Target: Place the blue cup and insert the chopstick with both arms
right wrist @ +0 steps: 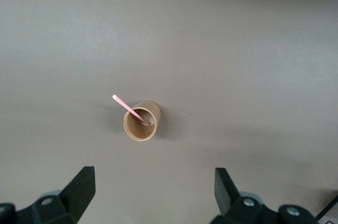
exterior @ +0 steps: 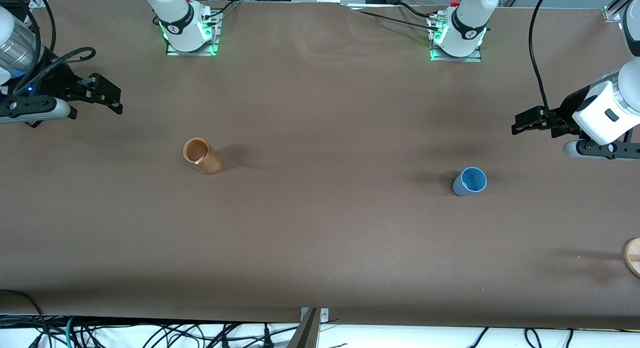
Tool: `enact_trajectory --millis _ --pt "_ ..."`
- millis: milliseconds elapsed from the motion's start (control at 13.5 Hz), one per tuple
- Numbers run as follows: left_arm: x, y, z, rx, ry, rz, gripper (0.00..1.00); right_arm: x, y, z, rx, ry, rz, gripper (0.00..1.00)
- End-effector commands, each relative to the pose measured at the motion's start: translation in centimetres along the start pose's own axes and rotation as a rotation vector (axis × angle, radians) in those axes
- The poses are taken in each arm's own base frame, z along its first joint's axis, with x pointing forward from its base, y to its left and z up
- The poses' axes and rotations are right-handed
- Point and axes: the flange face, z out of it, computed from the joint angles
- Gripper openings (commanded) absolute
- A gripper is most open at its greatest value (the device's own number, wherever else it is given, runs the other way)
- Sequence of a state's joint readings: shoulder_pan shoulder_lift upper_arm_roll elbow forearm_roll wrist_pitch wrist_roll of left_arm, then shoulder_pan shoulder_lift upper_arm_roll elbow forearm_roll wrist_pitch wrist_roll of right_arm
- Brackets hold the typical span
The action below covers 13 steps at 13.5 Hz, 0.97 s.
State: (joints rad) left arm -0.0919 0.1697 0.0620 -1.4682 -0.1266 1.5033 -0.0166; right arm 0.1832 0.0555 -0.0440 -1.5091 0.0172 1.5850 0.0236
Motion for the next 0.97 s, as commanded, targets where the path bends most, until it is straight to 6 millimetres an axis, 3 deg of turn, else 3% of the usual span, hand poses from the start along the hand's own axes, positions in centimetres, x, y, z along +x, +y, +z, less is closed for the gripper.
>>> enact_trajectory --millis 0,223,446,595,669,892 --pt "-0.1 0.2 -0.1 -0.019 -0.007 0.007 1.0 0.5 -0.3 0.5 0.018 -0.007 -0.007 1.0" --pt "0.4 0.2 0.8 -0.016 -0.022 0.006 1.0 0.5 -0.8 2.0 0.029 -0.033 -0.01 1.0" --pt "1.9 0.4 3.7 -0.013 -0.071 0.01 1.0 0.6 -1.8 3.0 0.025 -0.048 -0.023 1.0" --pt "3.9 1.1 7.8 -0.007 -0.122 0.016 1.0 1.2 -2.2 5.5 0.027 -0.039 -0.034 1.0" --pt "4.9 2.1 10.0 0.003 -0.142 0.029 1.0 1.3 -3.4 7.1 0.028 -0.035 -0.053 1.0" --pt "7.7 2.0 16.1 0.014 -0.163 0.018 1.0 1.0 -6.2 13.1 0.035 0.003 -0.095 1.0"
